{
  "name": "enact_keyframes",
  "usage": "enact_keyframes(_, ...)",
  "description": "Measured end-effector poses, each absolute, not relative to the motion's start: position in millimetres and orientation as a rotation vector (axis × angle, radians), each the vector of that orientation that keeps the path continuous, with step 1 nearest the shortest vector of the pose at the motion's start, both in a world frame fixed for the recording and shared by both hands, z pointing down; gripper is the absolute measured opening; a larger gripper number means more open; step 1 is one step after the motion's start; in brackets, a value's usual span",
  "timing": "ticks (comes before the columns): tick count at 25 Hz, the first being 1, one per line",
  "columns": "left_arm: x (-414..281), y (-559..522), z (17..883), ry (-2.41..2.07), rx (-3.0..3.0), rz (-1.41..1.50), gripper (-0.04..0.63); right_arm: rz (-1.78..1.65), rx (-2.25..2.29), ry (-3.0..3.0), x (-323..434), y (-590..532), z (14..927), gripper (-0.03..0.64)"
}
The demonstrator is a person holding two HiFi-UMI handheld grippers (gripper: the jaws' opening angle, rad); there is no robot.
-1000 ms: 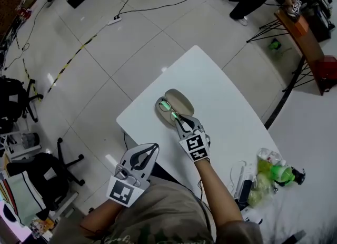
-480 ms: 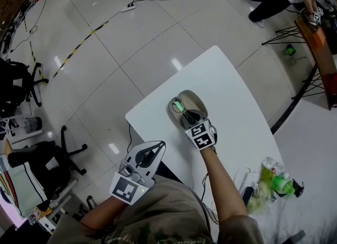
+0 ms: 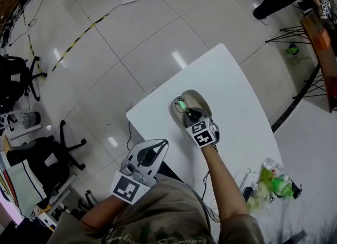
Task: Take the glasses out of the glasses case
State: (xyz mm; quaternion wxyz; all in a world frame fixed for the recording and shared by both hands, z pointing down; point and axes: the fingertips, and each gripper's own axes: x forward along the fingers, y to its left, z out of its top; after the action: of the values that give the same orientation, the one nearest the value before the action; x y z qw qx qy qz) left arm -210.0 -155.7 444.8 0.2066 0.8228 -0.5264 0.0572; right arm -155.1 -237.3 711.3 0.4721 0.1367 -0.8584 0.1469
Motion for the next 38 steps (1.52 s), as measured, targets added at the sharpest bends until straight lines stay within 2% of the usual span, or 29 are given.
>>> enact_keyframes(5,-211.3,-158.4,438.0,-1.432,2.273,0.025,0.009,0.366,0.288,-2.090,-156.0,-234.9,714.1,0.058)
enact_keyframes(8,-210.2,-157.9,442.3,-1.441,2.283,0.073,0.009,0.349,0.280,-2.083,-155.4,-236.1,714.9,0.055)
enact_keyframes(10,-213.4,-158.6,445.0,-1.449,2.266,0.069,0.009,0.334,0.280,-2.075,-156.0,-237.2,715.1,0.031)
enact_keyframes(24,-216.3,-155.7,448.4,-1.450,2.256,0.040,0.009,0.243,0.274,-2.067,-158.0,-234.9,713.5,0.025)
enact_keyframes(38,-200.2,-142.6,445.6,-1.432,2.288,0.080,0.009,0.311,0.317,-2.120,-146.7,-229.5,697.6,0.018)
